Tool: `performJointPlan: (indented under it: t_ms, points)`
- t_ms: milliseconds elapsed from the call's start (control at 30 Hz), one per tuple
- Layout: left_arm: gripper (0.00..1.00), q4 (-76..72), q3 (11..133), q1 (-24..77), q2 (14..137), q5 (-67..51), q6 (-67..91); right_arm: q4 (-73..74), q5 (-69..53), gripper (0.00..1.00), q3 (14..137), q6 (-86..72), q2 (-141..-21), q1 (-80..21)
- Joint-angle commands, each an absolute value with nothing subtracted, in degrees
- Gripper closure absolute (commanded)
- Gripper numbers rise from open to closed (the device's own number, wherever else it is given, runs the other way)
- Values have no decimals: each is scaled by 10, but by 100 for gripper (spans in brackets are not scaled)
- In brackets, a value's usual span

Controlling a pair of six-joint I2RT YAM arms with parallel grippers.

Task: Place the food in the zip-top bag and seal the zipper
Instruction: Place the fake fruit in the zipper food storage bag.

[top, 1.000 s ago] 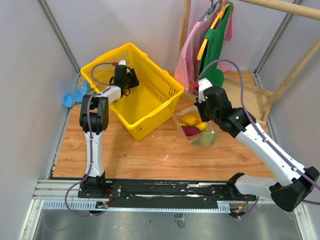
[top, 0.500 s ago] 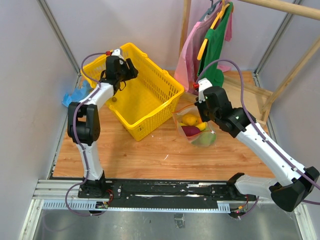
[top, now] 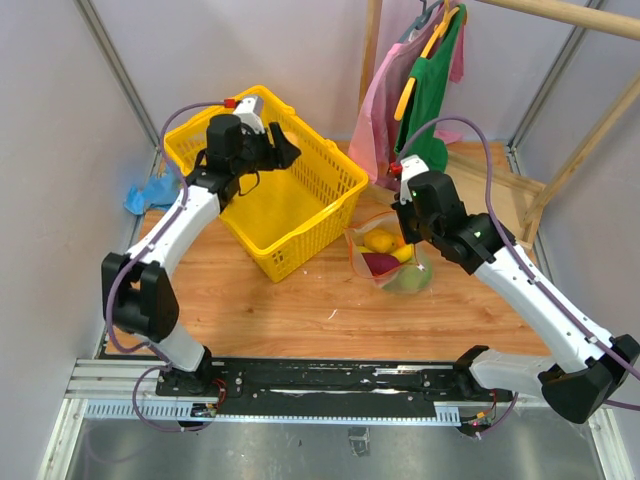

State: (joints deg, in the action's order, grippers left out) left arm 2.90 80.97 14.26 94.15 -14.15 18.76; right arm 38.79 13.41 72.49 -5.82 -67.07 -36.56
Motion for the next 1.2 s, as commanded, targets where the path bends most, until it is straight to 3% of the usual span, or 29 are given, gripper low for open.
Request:
performJointPlan:
  t_ms: [0,367,867,1033,1167]
  points:
    - [88,35,766,188,854,-181,154,401,140,99,750,-90,-665,-356]
    - [88,16,653,332,699,-180,73,405,121,99,748,-122,-656,-356]
    - [86,61,681,502,772,-202,8,411,95,99,744,-125,-633,-356]
    - [79,58,704,525,820,-187,12,411,91,99,740,-119,-623,-356]
    - [64,57,715,542,853,-164,8,409,87,99,736,-118,-616,-356]
